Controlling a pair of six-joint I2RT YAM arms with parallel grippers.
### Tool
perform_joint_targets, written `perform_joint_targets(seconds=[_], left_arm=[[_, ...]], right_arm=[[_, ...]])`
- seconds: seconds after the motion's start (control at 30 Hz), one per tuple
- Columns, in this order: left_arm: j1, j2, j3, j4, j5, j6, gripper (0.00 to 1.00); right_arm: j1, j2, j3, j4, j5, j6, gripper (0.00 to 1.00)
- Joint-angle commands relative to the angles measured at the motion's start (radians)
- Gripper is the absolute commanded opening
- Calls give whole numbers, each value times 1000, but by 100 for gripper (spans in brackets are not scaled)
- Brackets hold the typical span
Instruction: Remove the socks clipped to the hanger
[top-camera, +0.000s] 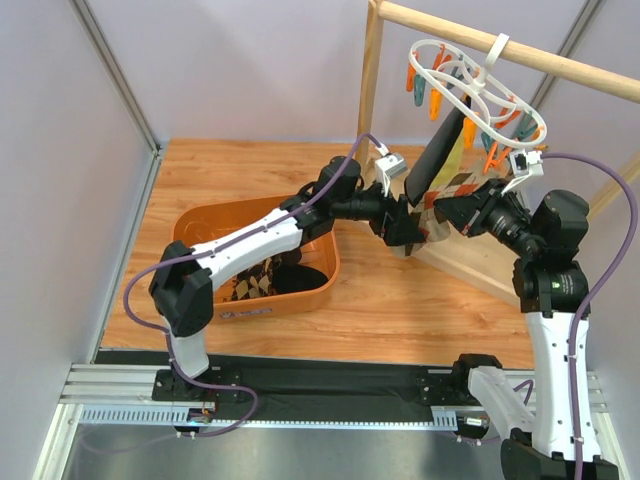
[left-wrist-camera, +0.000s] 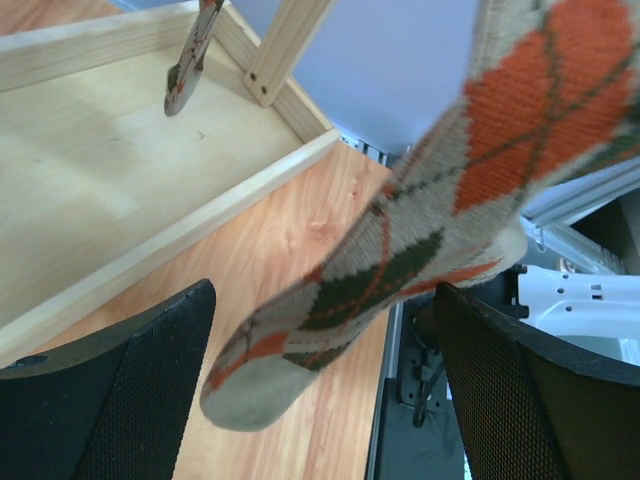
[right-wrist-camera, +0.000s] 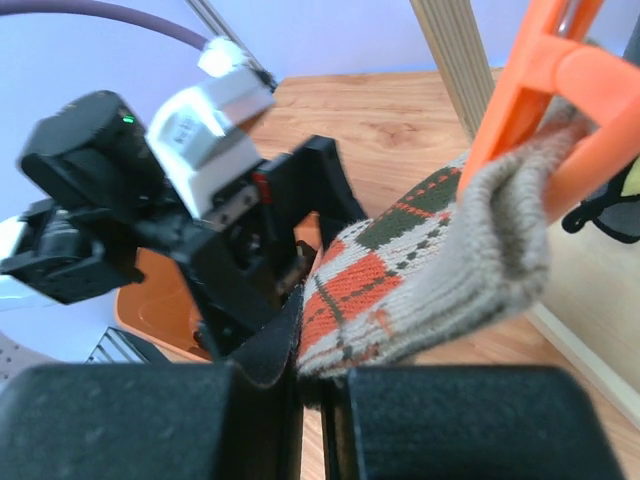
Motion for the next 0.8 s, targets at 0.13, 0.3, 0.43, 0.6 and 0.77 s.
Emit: perform_joint_targets(seconds=[0.13,0.3,0.43,0.6,0.77], left_arm=[[-18,86,76,190,88,-49,83],[-20,82,84,221,106,-85,37],[-20,67,98,152,79,-71,0],[-20,47,91,103,46,-54,0],[-20,39,79,78,48,-56,0]], right_arm=[[5,-13,-21,99,-52,83,7],[5,-19,-18,73,-4,77,18],[5,-25,26,-80,184,42,47],[5,-17,172,-337,495,73,60],[5,15,303,-448,583,100,62]])
